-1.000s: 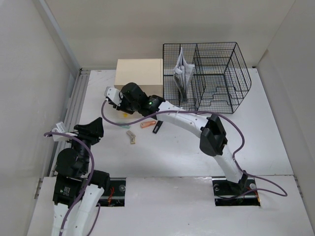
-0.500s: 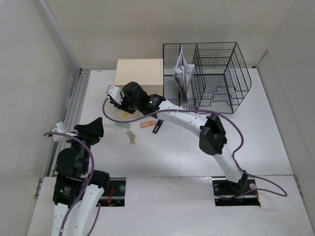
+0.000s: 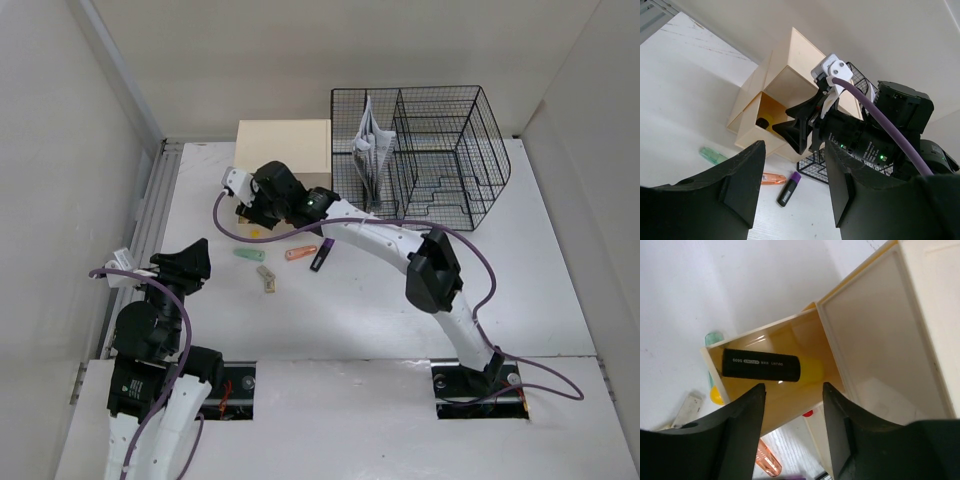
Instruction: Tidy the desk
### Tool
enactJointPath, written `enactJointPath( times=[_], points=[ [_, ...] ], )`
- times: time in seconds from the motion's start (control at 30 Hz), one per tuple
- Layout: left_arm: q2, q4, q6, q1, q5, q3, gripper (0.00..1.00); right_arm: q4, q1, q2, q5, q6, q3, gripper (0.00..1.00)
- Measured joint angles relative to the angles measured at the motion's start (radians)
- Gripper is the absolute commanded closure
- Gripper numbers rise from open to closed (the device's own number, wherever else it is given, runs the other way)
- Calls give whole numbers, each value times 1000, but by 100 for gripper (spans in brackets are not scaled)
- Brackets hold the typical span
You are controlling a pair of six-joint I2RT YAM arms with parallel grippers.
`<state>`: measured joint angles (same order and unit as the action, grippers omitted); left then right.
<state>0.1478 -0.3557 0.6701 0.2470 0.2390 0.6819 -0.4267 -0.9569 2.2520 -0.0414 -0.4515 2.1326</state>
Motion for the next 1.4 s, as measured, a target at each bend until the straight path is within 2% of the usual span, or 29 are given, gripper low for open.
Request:
enactJointPath(
  times=[0.03, 0.07, 0.13, 0.2, 0.3, 0.43, 0.5, 0.63, 0.7, 0.83, 0.97, 1.1, 1.4],
  points=[
    [0, 0, 0, 0, 0, 0, 52, 0, 0, 0, 3, 0, 0, 52],
    [0, 0, 0, 0, 0, 0, 52, 0, 0, 0, 6, 0, 0, 69],
    [0, 0, 0, 0, 0, 0, 52, -2, 0, -3, 14, -3, 0, 84],
    [0, 0, 0, 0, 0, 0, 52, -15, 0, -15, 25, -10, 0, 94],
    [0, 0, 0, 0, 0, 0, 52, -20, 0, -63, 51, -32, -23, 97],
    [0, 3, 0, 0, -3, 0, 52, -47, 0, -201, 111, -107, -92, 97],
    [0, 8, 0, 0, -3, 0, 52, -63, 2, -291, 158, -184, -145, 92],
    [0, 17, 0, 0, -4, -1, 52, -195, 31, -435, 302, -454, -247, 78],
    [0, 25, 0, 0, -10, -2, 51, -258, 64, -475, 351, -632, -367, 73],
    [0, 37, 0, 0, -24, -3, 51, -346, 101, -398, 344, -816, -507, 72],
    [0, 38, 0, 0, -32, -3, 51, -403, 109, -225, 314, -925, -525, 70],
    [-1, 38, 0, 0, -35, -8, 51, -412, 106, -162, 295, -972, -515, 69],
    [-1, 35, 0, 0, -36, -29, 51, -402, 106, -153, 261, -995, -418, 62]
  ],
)
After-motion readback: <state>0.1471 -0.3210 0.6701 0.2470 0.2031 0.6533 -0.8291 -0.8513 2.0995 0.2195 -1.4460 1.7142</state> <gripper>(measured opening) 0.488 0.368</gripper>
